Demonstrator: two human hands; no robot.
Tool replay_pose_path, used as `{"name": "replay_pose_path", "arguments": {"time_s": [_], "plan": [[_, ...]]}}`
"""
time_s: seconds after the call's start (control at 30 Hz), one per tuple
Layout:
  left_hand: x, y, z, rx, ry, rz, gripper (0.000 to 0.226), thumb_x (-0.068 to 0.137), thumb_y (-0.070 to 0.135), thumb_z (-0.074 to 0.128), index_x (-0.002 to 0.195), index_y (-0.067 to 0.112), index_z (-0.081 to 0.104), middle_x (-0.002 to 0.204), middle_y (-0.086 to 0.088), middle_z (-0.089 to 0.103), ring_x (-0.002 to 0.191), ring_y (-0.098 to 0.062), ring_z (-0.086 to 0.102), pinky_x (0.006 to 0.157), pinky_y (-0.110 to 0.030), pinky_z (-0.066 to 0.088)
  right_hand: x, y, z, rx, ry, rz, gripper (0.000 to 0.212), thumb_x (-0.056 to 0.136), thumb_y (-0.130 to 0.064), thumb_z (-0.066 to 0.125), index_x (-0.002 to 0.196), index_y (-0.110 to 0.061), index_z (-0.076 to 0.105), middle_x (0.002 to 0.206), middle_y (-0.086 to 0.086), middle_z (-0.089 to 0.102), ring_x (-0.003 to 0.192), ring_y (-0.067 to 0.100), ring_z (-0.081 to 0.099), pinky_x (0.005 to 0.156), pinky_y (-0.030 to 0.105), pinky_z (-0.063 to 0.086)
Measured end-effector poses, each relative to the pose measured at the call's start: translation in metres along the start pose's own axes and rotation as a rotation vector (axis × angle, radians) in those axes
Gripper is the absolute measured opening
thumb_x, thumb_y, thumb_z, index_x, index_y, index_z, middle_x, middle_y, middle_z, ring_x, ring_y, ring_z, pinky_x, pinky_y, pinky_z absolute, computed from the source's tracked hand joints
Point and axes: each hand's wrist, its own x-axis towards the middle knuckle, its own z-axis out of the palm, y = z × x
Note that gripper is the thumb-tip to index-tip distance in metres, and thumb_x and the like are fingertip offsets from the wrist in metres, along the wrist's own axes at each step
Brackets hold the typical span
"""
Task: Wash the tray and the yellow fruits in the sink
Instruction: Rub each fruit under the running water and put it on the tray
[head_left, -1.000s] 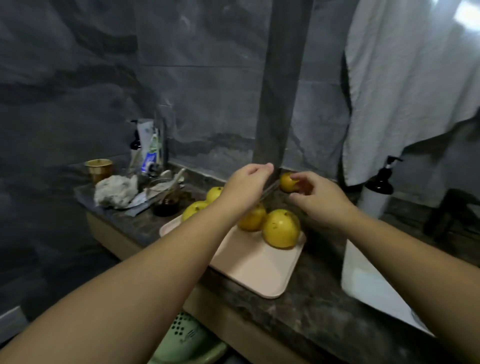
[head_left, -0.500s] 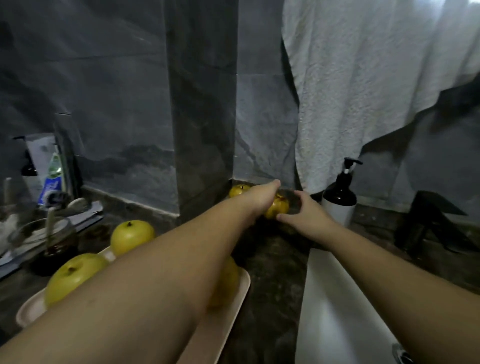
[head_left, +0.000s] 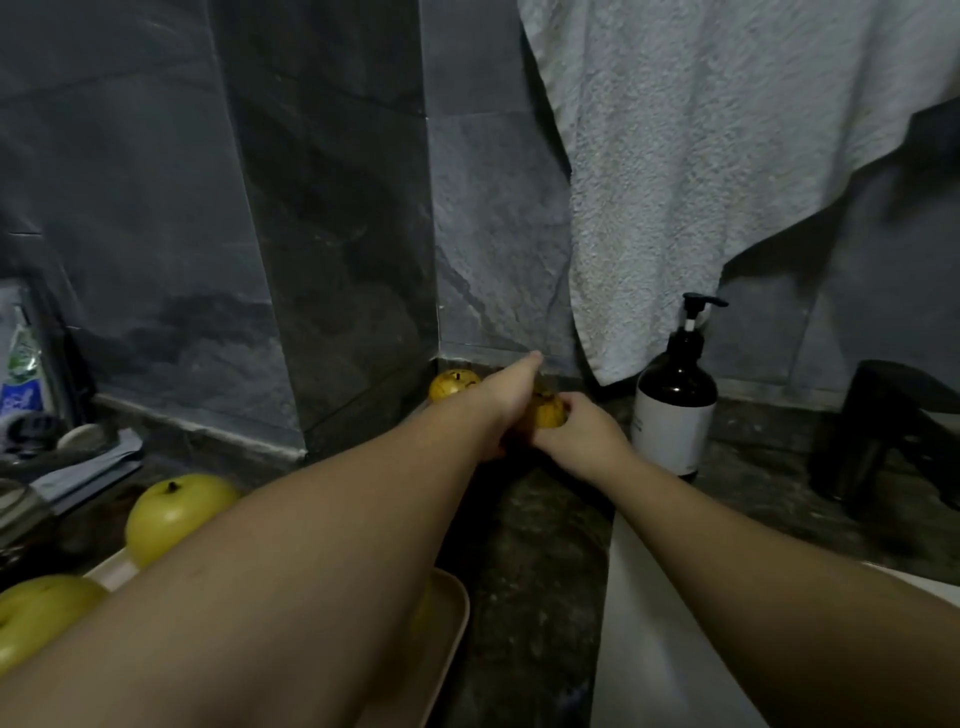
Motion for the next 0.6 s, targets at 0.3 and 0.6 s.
{"name": "replay_pose_path", "arguments": {"time_s": [0.3, 0.6], "plan": [[-0.075, 0.007, 0.014, -0.013, -0.028, 0.054, 0.055, 0.088, 0.063, 0.065, 0.126, 0.024, 0.063, 0.124, -0.007, 0.065, 0.109, -0.026, 0.061, 0.096, -0.040, 0.048, -0.076, -0.008, -0.052, 0.047, 0.144, -0.124, 0.088, 0.070, -0.055, 0.081, 0.146, -0.026, 0.047, 0.130, 0.003, 0.059, 0.116, 0.022, 0.061, 0.099, 0.041, 0.053], [-0.146, -0.023, 0.126, -0.017, -0.133, 0.223, 0.058, 0.075, 0.031, 0.091, 0.123, 0.009, 0.065, 0.110, -0.013, 0.074, 0.096, -0.023, 0.073, 0.081, -0.036, 0.062, -0.174, 0.035, -0.145, -0.125, 0.251, -0.125, 0.089, 0.064, -0.048, 0.080, 0.145, -0.029, 0.047, 0.131, 0.002, 0.050, 0.103, 0.018, 0.056, 0.081, 0.026, 0.043]]}}
